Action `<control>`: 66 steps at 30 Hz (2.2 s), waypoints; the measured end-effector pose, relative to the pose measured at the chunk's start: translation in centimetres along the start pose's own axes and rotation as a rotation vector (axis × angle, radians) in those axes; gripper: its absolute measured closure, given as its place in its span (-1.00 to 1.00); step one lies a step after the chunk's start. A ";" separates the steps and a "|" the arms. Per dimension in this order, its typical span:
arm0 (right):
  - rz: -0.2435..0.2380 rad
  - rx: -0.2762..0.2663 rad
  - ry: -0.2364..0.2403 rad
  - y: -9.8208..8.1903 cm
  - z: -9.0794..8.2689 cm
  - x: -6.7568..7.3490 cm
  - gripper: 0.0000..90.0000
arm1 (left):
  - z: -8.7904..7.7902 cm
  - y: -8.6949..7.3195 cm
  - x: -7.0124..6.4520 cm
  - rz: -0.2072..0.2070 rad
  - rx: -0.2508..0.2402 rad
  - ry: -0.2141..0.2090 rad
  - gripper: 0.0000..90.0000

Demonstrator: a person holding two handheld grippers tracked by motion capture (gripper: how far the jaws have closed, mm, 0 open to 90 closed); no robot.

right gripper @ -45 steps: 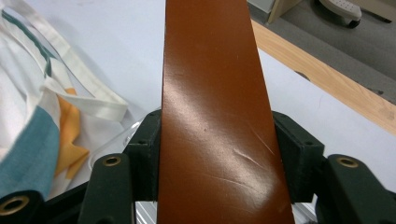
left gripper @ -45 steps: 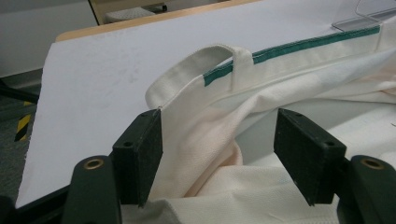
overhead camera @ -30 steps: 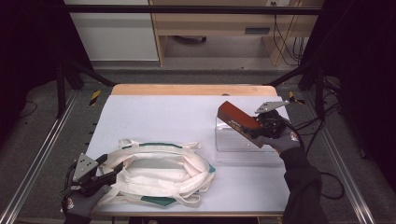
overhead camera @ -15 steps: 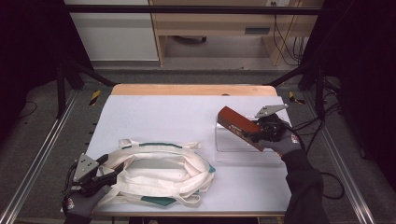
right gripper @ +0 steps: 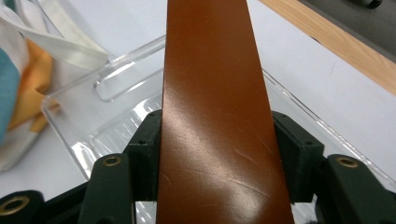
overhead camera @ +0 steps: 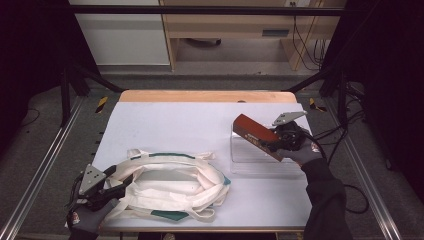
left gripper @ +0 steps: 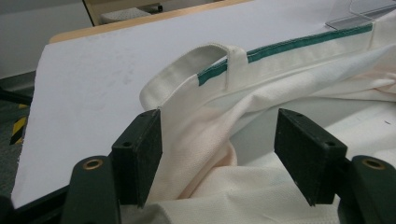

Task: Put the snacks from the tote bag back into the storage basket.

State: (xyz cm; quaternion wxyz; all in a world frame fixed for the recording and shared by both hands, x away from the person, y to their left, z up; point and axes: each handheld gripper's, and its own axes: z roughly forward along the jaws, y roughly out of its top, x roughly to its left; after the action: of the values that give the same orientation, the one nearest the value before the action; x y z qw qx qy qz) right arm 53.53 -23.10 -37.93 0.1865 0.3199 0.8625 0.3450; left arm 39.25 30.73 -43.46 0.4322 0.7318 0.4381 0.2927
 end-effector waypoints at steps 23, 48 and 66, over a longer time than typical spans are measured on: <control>-0.021 0.081 0.034 -1.4 2.0 -0.2 -0.04 | 0.0 0.0 0.0 0.004 0.002 0.001 -0.29; 0.033 0.095 0.008 -1.9 2.4 0.1 -0.18 | 0.1 0.0 0.0 0.001 0.008 -0.001 -0.29; 0.228 -0.007 -0.131 -3.5 -1.6 2.5 0.81 | -0.2 0.2 -0.4 0.013 -0.016 -0.034 -0.32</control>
State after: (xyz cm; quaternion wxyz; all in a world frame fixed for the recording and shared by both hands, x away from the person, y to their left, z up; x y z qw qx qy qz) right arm 49.35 -24.07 -39.63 0.2032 0.4373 0.8052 0.3453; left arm 38.93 30.39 -43.23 0.4435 0.7362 0.4233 0.2865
